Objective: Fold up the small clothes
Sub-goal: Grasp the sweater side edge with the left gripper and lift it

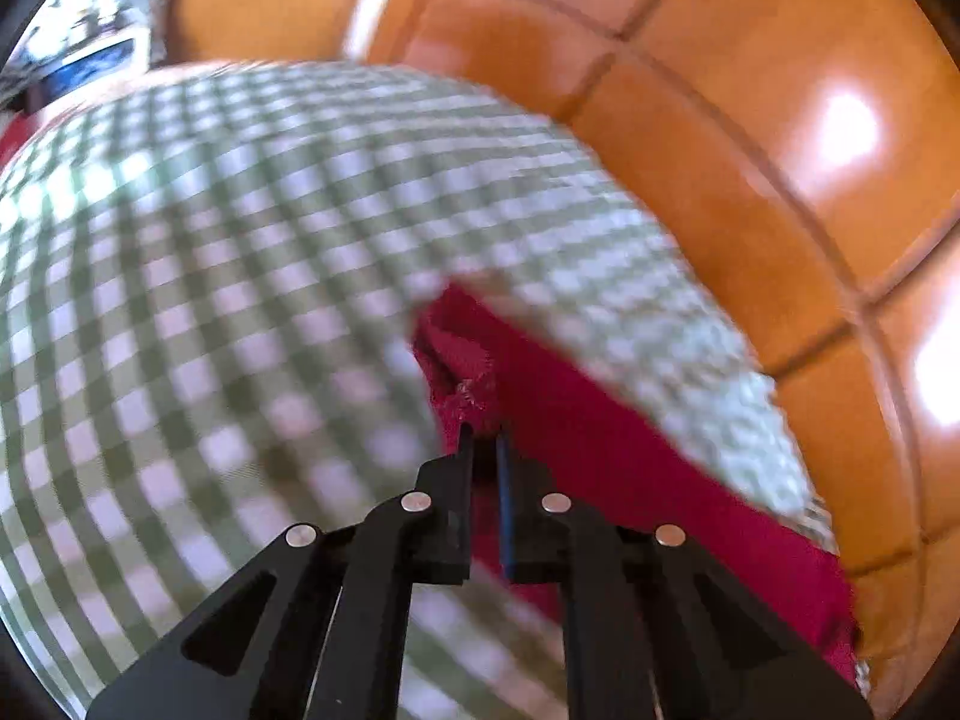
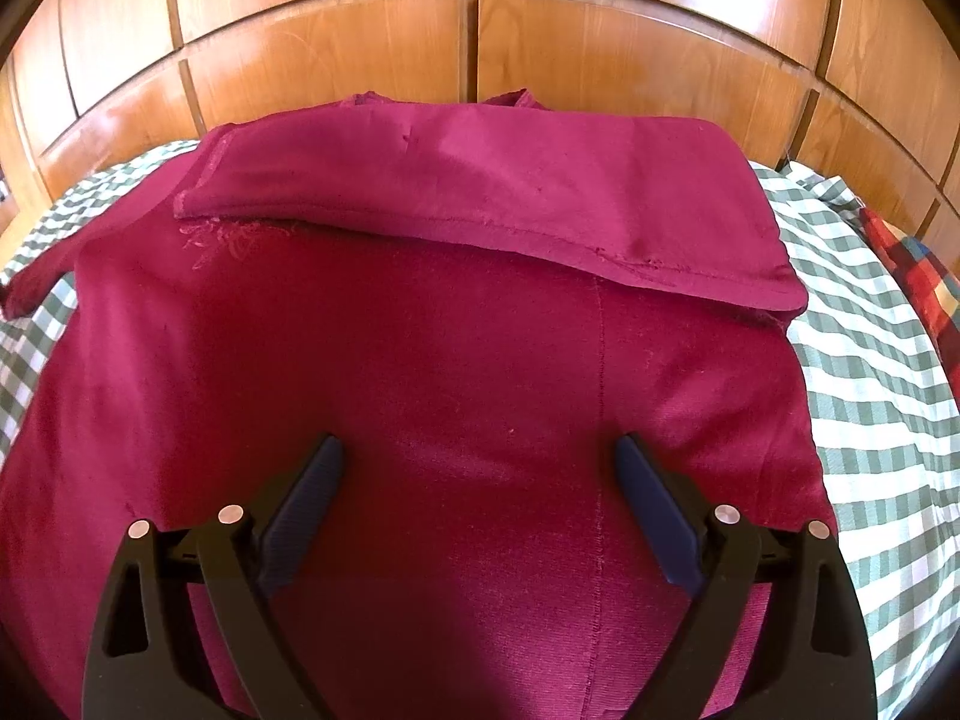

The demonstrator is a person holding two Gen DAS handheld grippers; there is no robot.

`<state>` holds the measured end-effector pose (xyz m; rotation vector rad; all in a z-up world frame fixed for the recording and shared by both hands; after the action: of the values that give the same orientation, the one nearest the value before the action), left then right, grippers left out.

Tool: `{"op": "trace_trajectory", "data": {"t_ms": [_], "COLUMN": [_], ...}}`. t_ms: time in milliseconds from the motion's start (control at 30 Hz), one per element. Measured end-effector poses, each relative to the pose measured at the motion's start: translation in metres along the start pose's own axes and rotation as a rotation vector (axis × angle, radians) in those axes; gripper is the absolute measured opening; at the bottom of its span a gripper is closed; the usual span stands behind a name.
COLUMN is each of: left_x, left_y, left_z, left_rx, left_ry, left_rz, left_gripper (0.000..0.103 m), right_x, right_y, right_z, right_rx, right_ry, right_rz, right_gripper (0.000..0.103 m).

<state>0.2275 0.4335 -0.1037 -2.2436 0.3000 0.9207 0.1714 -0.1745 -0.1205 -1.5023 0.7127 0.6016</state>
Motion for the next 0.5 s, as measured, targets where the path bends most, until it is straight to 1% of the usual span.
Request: {"op": "trace_trajectory", "data": {"t_ms": [33, 133, 200, 233, 300, 333, 400, 433, 467, 500], "left_x": [-0.004, -0.025, -0.040, -0.047, -0.061, -0.066, -0.068, -0.068, -0.065, -0.062], "left_y": [0.002, 0.015, 0.033, 0.048, 0.069, 0.089, 0.122, 0.140, 0.163, 0.182], "left_z": [-0.014, -0.069, -0.115, -0.143, -0.174, -0.200, -0.231, -0.245, -0.259, -0.267], "left_rx": [0.019, 0.073, 0.147, 0.195, 0.263, 0.309, 0.376, 0.416, 0.457, 0.478], "left_ry": [0.038, 0.184, 0.271, 0.323, 0.385, 0.431, 0.477, 0.484, 0.494, 0.503], "left_rz": [0.002, -0.002, -0.006, 0.003, 0.017, 0.041, 0.086, 0.103, 0.136, 0.178], "left_gripper": [0.005, 0.005, 0.005, 0.005, 0.005, 0.005, 0.005, 0.006, 0.006, 0.006], "right_x": [0.000, 0.000, -0.001, -0.001, -0.001, -0.001, -0.001, -0.001, -0.001, -0.001], "right_y": [0.000, 0.000, 0.000, 0.000, 0.000, 0.000, 0.000, 0.000, 0.000, -0.001], "right_z": [0.000, 0.000, 0.000, 0.000, -0.001, -0.001, -0.001, -0.002, -0.002, -0.002], "right_rx": [-0.001, 0.000, 0.001, 0.002, 0.005, 0.007, 0.009, 0.012, 0.014, 0.017], "right_ry": [0.001, -0.001, -0.002, -0.003, -0.008, -0.010, -0.013, -0.017, -0.021, -0.026], "right_rz": [0.000, 0.000, -0.001, -0.001, -0.002, -0.002, -0.002, -0.002, -0.002, -0.001], "right_gripper": [0.091, 0.091, 0.091, 0.091, 0.091, 0.091, 0.091, 0.091, 0.091, 0.091]}}
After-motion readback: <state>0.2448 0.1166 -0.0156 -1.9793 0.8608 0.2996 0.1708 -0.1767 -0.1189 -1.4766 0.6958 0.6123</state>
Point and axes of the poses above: each gripper's, at about its wrist camera, not at the fingertips, and x roughly the way its jaws point, z to its left, y to its underside, the point moved 5 cm from there along x, roughly the way its jaws point, and after that the axes turned 6 degrees about y, right-handed, at the moved point
